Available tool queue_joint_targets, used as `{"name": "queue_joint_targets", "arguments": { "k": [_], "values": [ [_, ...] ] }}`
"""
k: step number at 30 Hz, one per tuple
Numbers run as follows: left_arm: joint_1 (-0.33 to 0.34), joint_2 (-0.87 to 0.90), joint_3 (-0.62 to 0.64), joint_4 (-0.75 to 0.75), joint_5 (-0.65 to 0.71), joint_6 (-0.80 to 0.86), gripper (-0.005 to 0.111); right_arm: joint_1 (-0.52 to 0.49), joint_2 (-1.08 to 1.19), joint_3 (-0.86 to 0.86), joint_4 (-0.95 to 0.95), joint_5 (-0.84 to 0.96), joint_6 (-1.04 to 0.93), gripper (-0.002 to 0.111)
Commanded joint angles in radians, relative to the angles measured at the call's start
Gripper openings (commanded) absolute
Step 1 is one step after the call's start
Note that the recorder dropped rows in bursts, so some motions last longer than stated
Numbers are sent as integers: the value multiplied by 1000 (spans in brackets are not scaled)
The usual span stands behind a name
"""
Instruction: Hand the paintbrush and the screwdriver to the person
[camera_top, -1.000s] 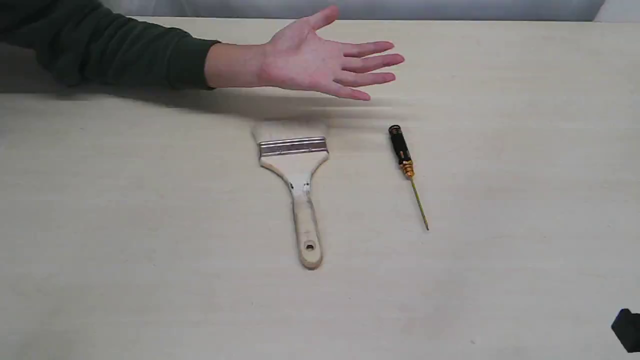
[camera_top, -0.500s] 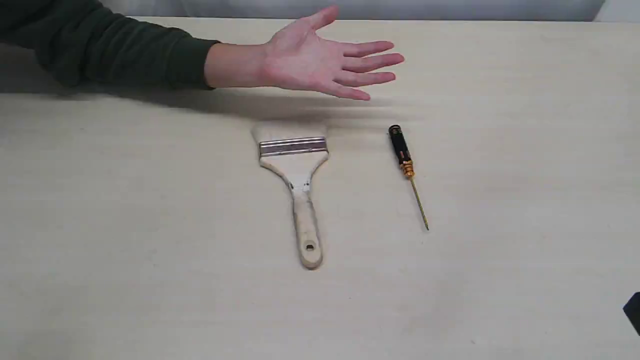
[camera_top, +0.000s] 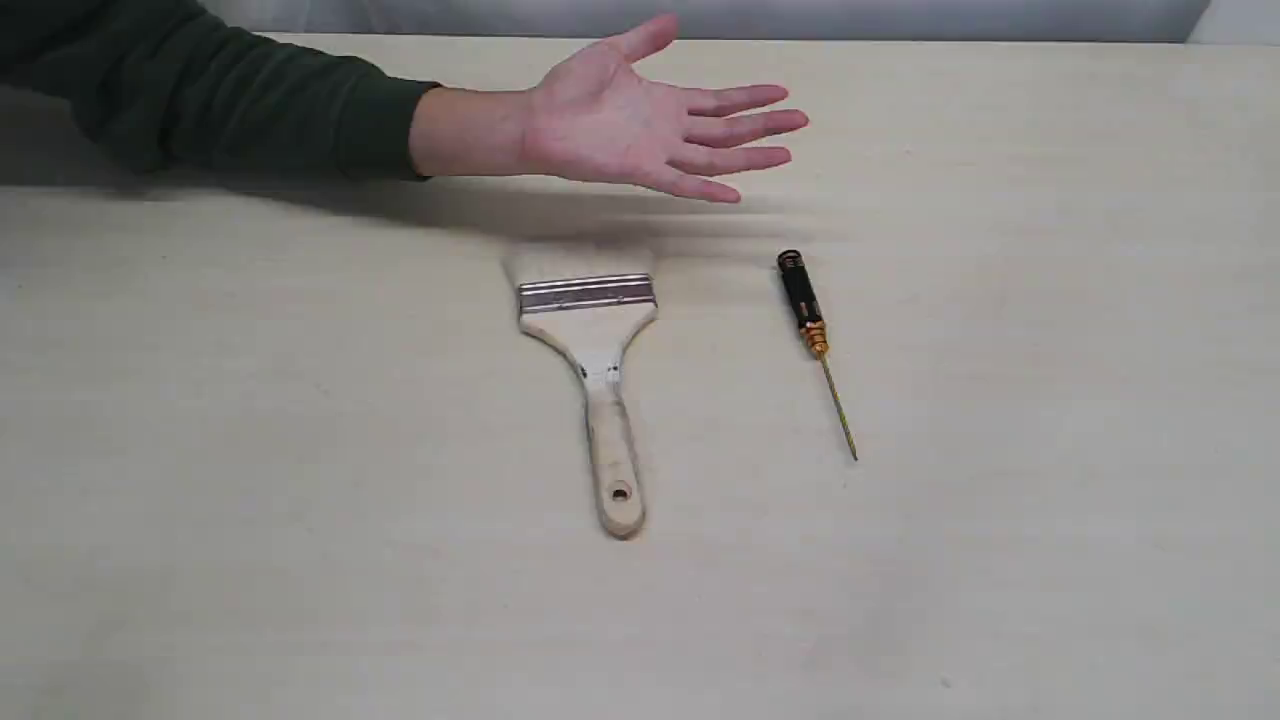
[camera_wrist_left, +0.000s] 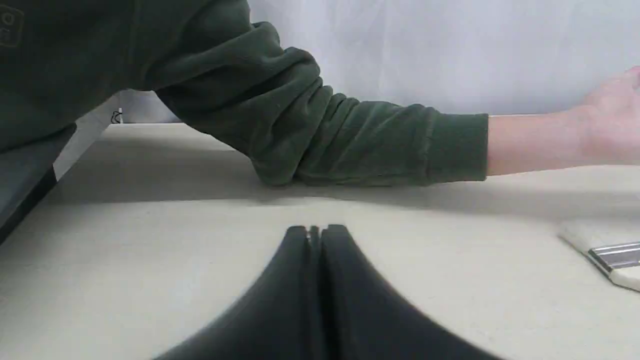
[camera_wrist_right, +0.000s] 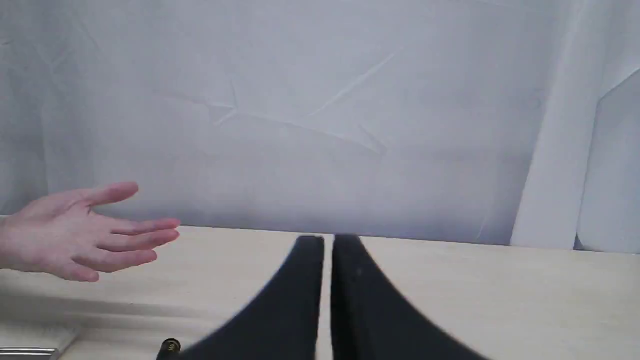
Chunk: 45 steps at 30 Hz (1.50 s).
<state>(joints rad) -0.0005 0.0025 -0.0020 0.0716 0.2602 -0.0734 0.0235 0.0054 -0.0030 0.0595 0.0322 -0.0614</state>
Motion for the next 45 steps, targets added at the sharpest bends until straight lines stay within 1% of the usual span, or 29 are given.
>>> {"name": "queue_joint_targets", "arguments": {
  "k": [1,7,11,15,20,25,29,35,41,43,45],
  "values": [
    [-5,-2,2,-5,-8,-2,0,-7,-5,3,7,-44,-2,4],
    [-5,-2,2,-5,-8,-2,0,-7,-5,3,94,-135,23,4],
    [-5,-2,2,-5,-8,-2,0,-7,-5,3,143,-133,24,4],
    [-5,-2,2,-5,-8,-2,0,-7,-5,3,260,-110,31,4],
    [-5,-2,2,-5,-8,-2,0,-7,-5,3,265,-134,31,4],
    [-5,-2,2,-3,-13,-2,0,-7,-5,3,265,-185,123,4],
    [-5,-2,2,-3,-13,-2,0,6,9,-72,262,-134,149,4],
    [-5,-2,2,-3,-13,-2,0,83,203,-262,262,-79,99,4],
    [-5,-2,2,-3,-13,-2,0,195,537,-452,262,-89,14,4],
    [-5,-2,2,-3,-13,-2,0,239,674,-528,262,-50,-33,4],
    [-5,-2,2,-3,-13,-2,0,275,818,-617,262,39,-91,4]
  ]
}}
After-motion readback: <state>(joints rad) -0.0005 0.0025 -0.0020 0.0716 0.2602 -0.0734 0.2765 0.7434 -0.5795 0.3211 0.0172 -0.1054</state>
